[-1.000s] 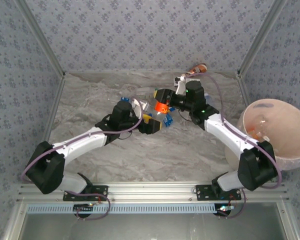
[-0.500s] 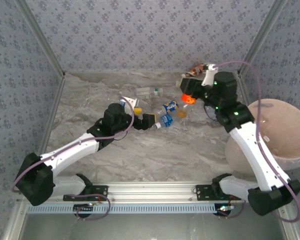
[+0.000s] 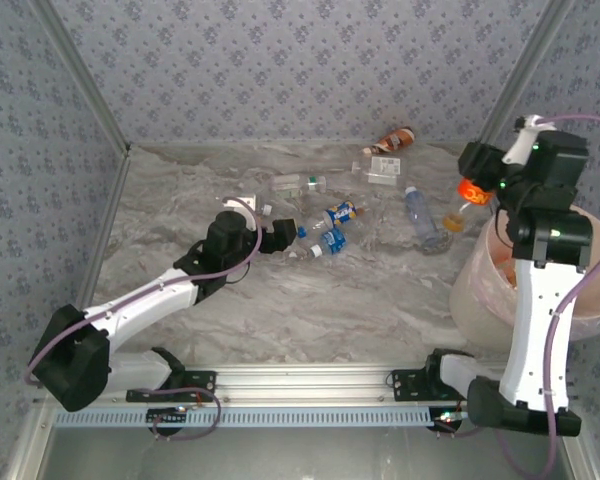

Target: Put the plastic bottles in the bin

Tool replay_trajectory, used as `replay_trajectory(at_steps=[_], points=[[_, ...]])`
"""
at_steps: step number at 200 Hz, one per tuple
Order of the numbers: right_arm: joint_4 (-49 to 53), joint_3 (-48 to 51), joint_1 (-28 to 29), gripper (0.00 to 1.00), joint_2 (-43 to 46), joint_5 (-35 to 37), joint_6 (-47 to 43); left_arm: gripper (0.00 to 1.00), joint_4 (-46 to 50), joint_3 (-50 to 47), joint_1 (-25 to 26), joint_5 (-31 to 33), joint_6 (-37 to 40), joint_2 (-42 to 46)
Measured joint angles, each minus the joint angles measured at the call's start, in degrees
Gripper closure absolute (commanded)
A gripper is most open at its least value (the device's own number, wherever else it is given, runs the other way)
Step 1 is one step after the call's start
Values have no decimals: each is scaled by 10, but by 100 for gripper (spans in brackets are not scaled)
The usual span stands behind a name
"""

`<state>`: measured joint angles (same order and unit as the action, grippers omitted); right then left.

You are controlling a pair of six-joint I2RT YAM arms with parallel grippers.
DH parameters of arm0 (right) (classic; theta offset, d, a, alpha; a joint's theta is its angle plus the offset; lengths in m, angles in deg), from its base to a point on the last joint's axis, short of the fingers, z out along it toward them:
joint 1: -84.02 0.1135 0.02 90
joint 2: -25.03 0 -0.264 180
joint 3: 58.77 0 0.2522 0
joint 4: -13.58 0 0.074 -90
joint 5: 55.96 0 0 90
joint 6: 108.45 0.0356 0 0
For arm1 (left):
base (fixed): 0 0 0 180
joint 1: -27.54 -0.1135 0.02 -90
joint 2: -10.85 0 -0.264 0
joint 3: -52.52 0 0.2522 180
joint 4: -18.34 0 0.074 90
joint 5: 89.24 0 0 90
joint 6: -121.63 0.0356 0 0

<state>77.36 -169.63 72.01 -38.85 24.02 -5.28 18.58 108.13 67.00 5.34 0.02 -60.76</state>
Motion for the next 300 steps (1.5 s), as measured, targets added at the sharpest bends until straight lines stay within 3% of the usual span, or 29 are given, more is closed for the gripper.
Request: replay_trajectory(at_steps=[40, 76, 106, 157, 172, 190, 203, 237, 300], points=[[34, -24, -156, 50, 8, -27, -6, 2, 1, 1, -1, -3, -11, -26], [40, 27, -218, 49, 37, 41, -9, 2, 3, 14, -1, -5, -17, -36], [48, 84, -220, 47, 57, 92, -30, 2, 5, 27, -2, -9, -22, -45], [44, 188, -210, 45, 85, 119, -51, 2, 12, 49, -5, -29, -37, -61], [42, 210, -200, 35, 89, 126, -54, 2, 18, 51, -5, -32, -41, -61], [36, 222, -185, 16, 88, 129, -64, 2, 23, 52, -8, -33, -43, -61], [35, 224, -174, 10, 88, 131, -65, 2, 27, 52, -11, -33, -47, -61], [30, 224, -158, 0, 88, 150, -65, 2, 32, 52, -19, -32, -60, -61], [20, 218, -126, 0, 94, 159, -58, 2, 34, 52, -29, -30, -83, -74]])
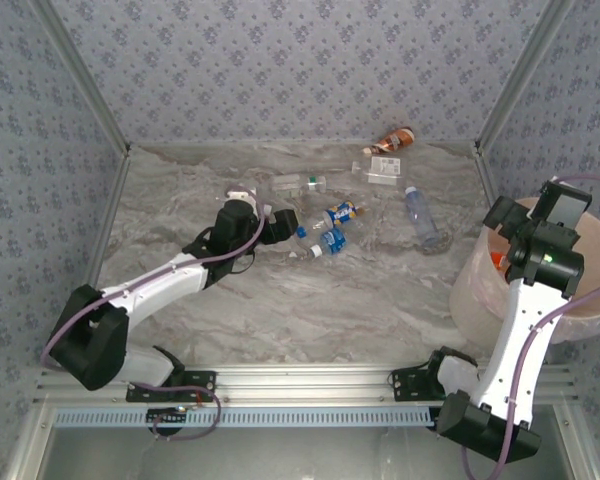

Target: Put the plastic bottles in the bin

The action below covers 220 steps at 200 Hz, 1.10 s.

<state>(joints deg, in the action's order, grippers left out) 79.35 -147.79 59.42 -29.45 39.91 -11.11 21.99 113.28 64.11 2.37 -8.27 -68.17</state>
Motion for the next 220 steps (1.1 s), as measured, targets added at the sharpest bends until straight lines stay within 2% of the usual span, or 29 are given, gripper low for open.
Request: replay_trajectory(at_steps=[25, 46, 101, 136, 173, 196, 220], points=[[0, -6, 20, 0, 7, 2, 7, 2, 1, 0, -3, 2, -9, -4], [-7, -15, 49, 0, 13, -32, 8, 2, 1, 0, -6, 4, -16, -4], [-38, -46, 207, 0, -5, -70, 15, 2, 0, -10, -17, 17, -35, -4], [-53, -82, 322, 0, -63, -71, 14, 2, 0, -30, -24, 34, -48, 0], [-67, -99, 434, 0, -146, -43, 6, 2, 0, -51, -25, 53, -52, 16], [-86, -102, 467, 0, -209, -22, 12, 2, 0, -59, -26, 65, -53, 28], [-103, -102, 469, 0, -272, -5, 30, 2, 0, -64, -30, 76, -55, 33]])
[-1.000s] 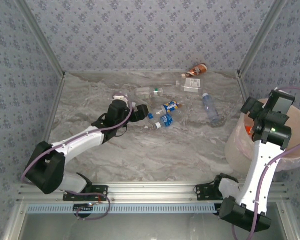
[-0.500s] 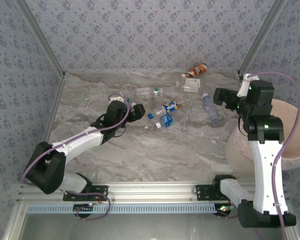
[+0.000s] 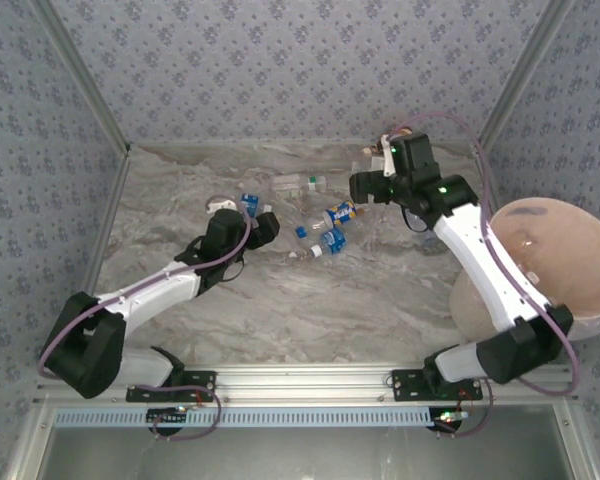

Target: Put the plastic bottles in the bin

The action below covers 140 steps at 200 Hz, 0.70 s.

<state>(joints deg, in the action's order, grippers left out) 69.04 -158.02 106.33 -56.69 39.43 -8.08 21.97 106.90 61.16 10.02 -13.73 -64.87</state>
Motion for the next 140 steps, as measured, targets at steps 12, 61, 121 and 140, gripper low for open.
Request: replay_trajectory(at_steps=[12, 61, 121, 140], points=[[-5, -1, -5, 0, -31, 7, 12, 2, 0, -5, -2, 6, -1, 5], [-8, -29, -44, 2, -142, 67, 38, 2, 1, -24, -12, 12, -2, 26], [51, -128, -117, 5, -310, 81, 1, 2, 5, -36, -28, 17, -2, 44], [69, -146, -126, 5, -345, 94, 2, 2, 6, -37, -30, 17, -2, 45]])
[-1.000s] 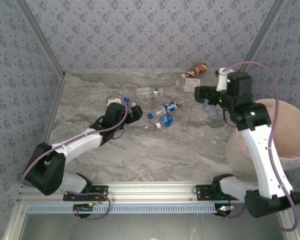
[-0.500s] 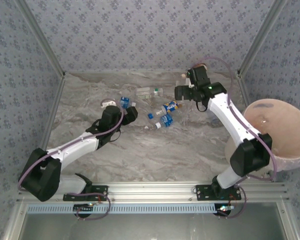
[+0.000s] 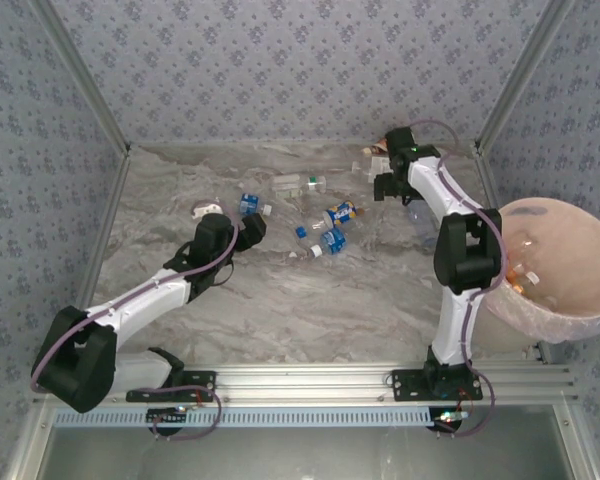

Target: Put the plastic bottles in the bin

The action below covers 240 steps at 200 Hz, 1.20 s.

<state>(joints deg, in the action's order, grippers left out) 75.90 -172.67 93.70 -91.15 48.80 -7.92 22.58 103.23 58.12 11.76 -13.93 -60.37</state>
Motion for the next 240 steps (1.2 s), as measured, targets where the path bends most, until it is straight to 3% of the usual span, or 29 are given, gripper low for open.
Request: replay_trajectory(at_steps=[63, 134, 168, 240], points=[[20, -14, -43, 4, -55, 14, 6, 2, 9, -7, -2, 3, 0, 7], [36, -14, -62, 11, -71, -82, 6, 2, 10, -7, -5, 4, -2, 6], [36, -14, -59, 12, -80, -91, 6, 2, 10, -7, -6, 3, -2, -3], [31, -30, -60, 31, -127, -66, 20, 2, 16, -7, -6, 2, -2, -13]])
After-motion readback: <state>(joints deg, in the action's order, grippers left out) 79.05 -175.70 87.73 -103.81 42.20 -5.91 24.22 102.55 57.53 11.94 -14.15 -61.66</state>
